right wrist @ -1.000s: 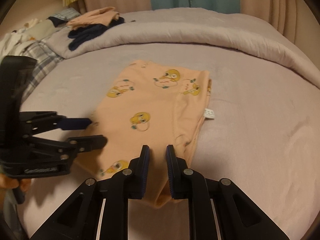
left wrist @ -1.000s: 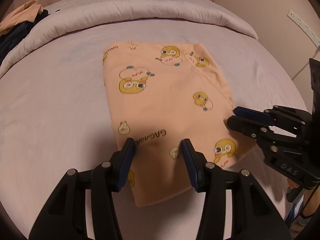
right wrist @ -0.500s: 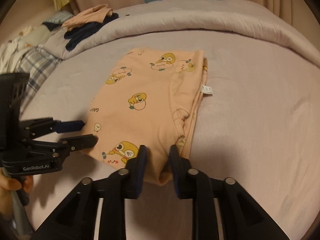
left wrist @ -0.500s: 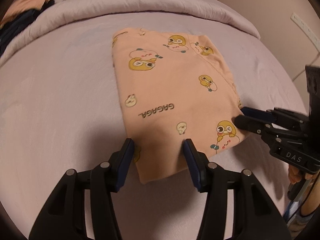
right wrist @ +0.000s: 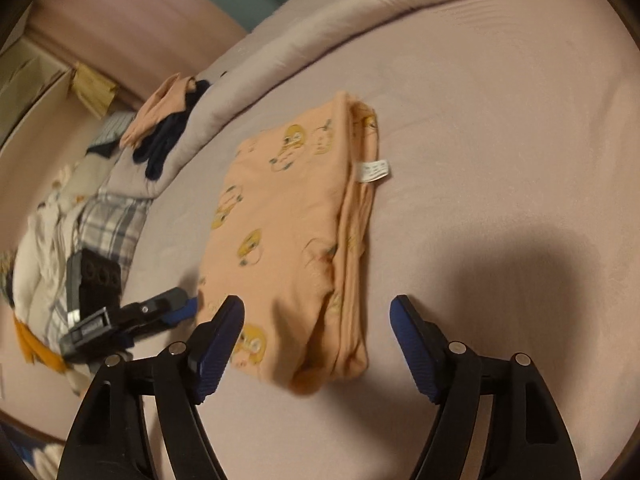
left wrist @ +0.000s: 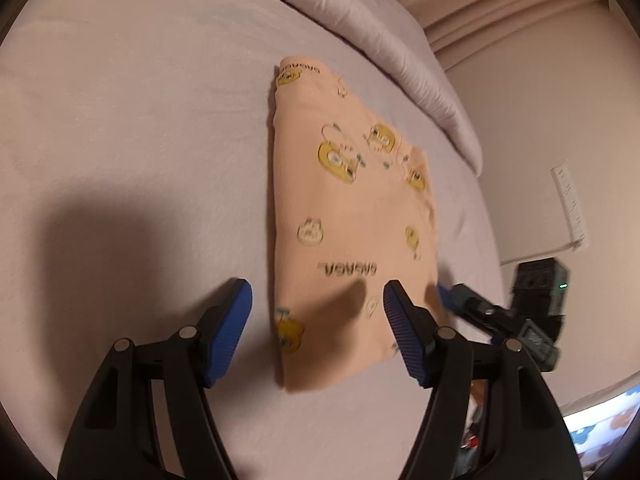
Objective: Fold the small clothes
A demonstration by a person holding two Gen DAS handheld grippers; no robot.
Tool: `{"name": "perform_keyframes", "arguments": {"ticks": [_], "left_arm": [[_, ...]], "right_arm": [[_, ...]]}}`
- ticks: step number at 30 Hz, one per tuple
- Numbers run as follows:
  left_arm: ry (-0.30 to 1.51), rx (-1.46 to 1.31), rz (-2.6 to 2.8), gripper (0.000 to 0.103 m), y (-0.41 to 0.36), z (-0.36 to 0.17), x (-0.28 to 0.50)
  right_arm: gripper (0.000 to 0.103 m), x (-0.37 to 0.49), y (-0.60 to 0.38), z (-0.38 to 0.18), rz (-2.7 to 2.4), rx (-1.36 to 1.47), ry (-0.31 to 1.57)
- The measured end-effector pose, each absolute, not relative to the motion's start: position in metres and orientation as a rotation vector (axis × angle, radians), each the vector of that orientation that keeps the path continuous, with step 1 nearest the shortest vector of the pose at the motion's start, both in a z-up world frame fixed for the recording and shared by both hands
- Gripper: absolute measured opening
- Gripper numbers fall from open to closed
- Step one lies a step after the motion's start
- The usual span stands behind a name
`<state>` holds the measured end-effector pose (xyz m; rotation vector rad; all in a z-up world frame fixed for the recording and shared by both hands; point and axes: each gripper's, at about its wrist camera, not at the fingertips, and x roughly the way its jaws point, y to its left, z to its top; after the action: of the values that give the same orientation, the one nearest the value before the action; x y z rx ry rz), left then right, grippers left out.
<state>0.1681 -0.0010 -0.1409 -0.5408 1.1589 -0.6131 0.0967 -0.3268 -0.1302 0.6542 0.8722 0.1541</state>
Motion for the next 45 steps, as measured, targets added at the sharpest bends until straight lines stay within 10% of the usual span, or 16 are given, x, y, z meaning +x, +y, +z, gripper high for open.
{"name": "perform_keyframes", "arguments": {"ticks": [23, 45], "left_arm": [[1.143, -0.574, -0.681, 0.068, -0.03, -0.149, 0.22], [1.116, -0.396, -0.625, 0.068, -0.051, -0.145, 0.222]], "right_arm": [[0.075, 0.159, -0.332, -0.135, 0.262, 0.684, 0.84], [0.053, 0.16, -0.332, -0.135, 0.216, 0.577, 0.843]]}}
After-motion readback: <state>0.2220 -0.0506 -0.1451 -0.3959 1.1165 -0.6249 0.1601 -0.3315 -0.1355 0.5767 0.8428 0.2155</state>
